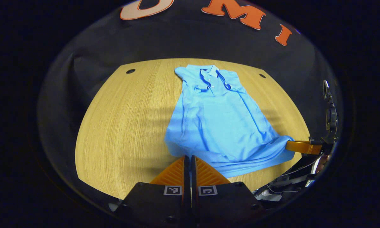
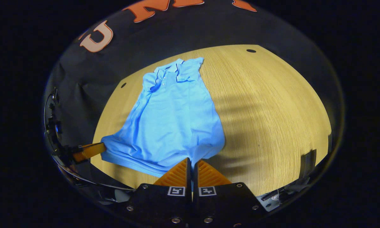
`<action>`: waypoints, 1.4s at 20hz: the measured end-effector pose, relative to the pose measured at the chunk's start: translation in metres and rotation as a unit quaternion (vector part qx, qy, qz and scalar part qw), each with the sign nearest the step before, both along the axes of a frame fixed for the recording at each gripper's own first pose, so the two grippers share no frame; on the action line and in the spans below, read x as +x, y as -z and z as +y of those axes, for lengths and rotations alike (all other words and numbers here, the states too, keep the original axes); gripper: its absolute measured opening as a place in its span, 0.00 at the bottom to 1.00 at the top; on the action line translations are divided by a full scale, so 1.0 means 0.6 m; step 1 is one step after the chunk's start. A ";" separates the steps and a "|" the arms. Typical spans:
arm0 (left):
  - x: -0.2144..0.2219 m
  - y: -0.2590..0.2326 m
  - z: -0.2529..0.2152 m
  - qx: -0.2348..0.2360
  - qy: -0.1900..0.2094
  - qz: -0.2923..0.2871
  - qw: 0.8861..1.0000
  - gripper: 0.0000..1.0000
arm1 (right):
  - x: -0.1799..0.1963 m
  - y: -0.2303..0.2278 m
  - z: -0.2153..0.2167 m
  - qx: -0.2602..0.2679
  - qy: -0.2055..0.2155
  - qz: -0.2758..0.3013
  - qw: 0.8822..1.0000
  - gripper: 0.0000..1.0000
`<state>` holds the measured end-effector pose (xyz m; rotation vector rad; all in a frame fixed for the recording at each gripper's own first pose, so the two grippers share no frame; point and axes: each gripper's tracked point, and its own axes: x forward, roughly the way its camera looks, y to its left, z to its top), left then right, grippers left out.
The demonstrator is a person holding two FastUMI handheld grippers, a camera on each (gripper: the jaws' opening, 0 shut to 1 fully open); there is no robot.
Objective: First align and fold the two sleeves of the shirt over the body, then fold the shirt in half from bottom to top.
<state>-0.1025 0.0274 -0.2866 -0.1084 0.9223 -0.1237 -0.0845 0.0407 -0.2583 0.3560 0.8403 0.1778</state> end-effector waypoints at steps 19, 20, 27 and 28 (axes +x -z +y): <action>0.387 -0.126 0.035 -0.030 0.000 -0.125 0.992 0.05 | 0.343 -0.203 -0.028 0.011 0.053 -0.085 0.995 0.01; 0.414 -0.126 0.038 -0.030 -0.001 -0.127 0.991 0.05 | 0.365 -0.199 -0.029 0.007 0.052 -0.081 0.995 0.01; 0.584 -0.077 0.061 -0.017 0.011 -0.132 0.991 0.05 | 0.533 -0.173 -0.043 -0.005 0.061 -0.058 0.996 0.01; 0.607 -0.068 0.063 -0.011 0.014 -0.134 0.991 0.04 | 0.560 -0.169 -0.043 -0.004 0.063 -0.056 0.996 0.01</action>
